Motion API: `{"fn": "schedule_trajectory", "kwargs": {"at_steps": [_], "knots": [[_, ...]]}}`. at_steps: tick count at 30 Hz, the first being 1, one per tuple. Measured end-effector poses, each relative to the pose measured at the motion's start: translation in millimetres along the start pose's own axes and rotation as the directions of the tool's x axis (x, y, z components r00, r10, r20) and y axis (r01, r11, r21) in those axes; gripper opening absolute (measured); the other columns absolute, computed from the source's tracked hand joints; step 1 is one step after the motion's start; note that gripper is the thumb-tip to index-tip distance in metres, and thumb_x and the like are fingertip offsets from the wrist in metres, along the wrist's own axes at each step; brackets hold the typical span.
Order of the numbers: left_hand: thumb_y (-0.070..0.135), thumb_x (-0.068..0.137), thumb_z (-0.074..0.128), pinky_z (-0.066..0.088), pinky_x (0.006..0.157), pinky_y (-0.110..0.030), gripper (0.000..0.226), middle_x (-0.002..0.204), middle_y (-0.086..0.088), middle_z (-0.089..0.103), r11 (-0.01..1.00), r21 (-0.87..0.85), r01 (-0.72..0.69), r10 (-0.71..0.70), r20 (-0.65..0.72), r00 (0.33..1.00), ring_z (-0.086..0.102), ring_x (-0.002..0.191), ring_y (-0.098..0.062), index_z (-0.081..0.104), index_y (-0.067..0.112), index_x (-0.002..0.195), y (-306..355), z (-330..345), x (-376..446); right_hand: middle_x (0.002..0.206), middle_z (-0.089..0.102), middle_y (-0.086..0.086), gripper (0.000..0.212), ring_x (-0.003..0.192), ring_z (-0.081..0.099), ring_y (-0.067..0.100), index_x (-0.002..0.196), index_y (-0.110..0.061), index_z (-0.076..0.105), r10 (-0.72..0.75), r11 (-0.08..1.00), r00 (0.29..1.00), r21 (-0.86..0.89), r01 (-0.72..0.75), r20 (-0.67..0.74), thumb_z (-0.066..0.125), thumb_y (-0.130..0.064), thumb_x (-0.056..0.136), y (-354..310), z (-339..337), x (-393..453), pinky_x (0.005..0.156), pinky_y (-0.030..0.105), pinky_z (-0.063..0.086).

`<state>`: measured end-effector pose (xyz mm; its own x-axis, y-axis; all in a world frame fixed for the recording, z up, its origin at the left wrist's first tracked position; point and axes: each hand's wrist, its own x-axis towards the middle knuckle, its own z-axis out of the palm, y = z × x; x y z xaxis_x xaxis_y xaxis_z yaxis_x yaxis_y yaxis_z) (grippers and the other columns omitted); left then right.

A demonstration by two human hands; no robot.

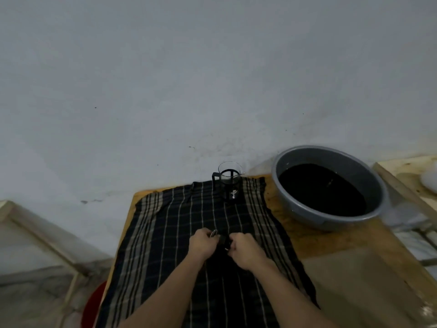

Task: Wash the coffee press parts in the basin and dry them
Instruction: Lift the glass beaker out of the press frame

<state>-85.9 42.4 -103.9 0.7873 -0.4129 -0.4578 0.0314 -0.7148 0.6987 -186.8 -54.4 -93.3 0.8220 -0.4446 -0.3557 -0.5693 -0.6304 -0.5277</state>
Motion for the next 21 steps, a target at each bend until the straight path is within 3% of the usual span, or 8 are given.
{"fn": "schedule_trajectory", "kwargs": {"at_steps": [5,12,18,21], "knots": [[0.034,0.095,0.055,0.044,0.066,-0.025,0.029,0.09,-0.007,0.067,1.0,0.015,-0.017,0.017,-0.002,1.0,0.061,0.079,-0.019,0.067,0.009,0.103,-13,-1,-6,0.101,0.068,0.009,0.012,0.091,0.064,0.026,0.1,-0.013,0.063,0.013,1.0,0.999,0.007,-0.013,-0.036,0.054,-0.013,0.092,-5,16,-8,0.078,0.038,0.055],[0.041,0.097,0.049,0.041,0.066,-0.026,0.041,0.098,-0.014,0.069,0.993,0.108,-0.046,0.045,0.013,0.999,0.058,0.08,-0.021,0.066,0.004,0.104,-8,1,-5,0.108,0.066,0.013,0.021,0.095,0.064,0.031,0.113,-0.011,0.059,0.058,0.995,0.997,-0.072,-0.062,-0.056,0.05,-0.013,0.095,-6,21,-11,0.071,0.034,0.047],[0.045,0.095,0.049,0.049,0.084,-0.032,0.044,0.107,-0.014,0.068,0.993,0.112,-0.035,0.032,0.033,0.999,0.064,0.099,-0.028,0.064,0.006,0.11,-8,-1,-4,0.113,0.065,0.012,0.023,0.102,0.063,0.031,0.117,-0.013,0.056,0.111,0.988,0.992,-0.103,-0.117,-0.063,0.049,-0.012,0.095,-4,23,-15,0.083,0.038,0.048],[0.049,0.094,0.05,0.049,0.082,-0.031,0.046,0.109,-0.013,0.067,0.992,0.125,-0.036,0.031,0.039,0.999,0.062,0.099,-0.027,0.063,0.007,0.11,-8,-1,-4,0.111,0.066,0.012,0.021,0.1,0.064,0.031,0.115,-0.014,0.057,0.132,0.987,0.989,-0.081,-0.137,-0.066,0.05,-0.013,0.095,-2,25,-15,0.081,0.037,0.05]]}}
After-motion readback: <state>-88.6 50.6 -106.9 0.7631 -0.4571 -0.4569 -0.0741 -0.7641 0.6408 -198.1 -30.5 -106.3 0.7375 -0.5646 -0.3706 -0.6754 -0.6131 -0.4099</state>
